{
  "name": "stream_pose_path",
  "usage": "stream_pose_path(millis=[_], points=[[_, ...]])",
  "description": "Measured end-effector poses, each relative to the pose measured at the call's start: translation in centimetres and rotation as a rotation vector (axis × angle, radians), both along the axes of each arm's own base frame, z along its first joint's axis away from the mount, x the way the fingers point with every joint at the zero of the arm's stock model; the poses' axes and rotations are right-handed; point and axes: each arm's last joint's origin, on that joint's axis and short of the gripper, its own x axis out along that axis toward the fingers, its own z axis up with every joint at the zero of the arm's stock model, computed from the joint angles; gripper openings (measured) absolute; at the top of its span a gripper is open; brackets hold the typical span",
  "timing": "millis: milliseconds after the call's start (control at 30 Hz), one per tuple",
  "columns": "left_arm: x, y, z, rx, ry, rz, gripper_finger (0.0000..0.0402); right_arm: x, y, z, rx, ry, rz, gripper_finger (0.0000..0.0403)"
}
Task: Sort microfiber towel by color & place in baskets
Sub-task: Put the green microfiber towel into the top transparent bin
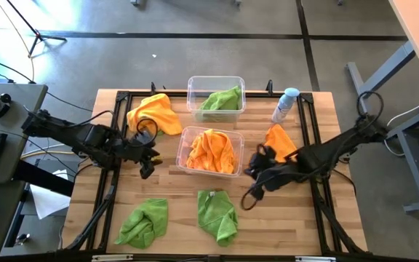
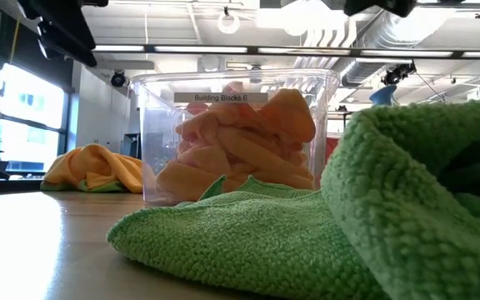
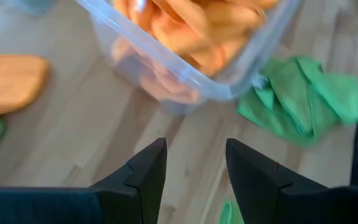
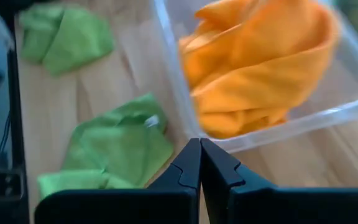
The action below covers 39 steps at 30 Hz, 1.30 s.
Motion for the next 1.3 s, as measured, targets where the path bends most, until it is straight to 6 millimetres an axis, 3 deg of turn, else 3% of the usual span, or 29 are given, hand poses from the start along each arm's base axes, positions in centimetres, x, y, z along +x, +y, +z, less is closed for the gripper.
stream_pose_path(millis=[233,467,700,1033,1300], points=[[0.1,-0.4,-0.1,-0.036,0.018,-0.062,0.0154,4.0,3.4,-0.1,0.011,0.23,0.131,0.0],[0.2,-0.5,-0.2,-0.039,0.027,-0.058,0.0154,6.5,7.0,-1.1,-0.059,0.392,0.178,0.0005],[0.3,-0.5,-0.4,-0.093,0.023,0.037,0.0154,7.9,11.0,-2.3,-0.062,0.375,0.224,0.0073],[0.7,-0.6,-0.6,-0.102,0.04,0.058,0.0154,9.0,14.8,-8.8,-0.092,0.396,0.197,0.0223],[0.9,-0.7,-0.9,-0.104,0.053,0.064,0.0154,12.3,14.9,-14.3,-0.102,0.378,0.169,0.029]])
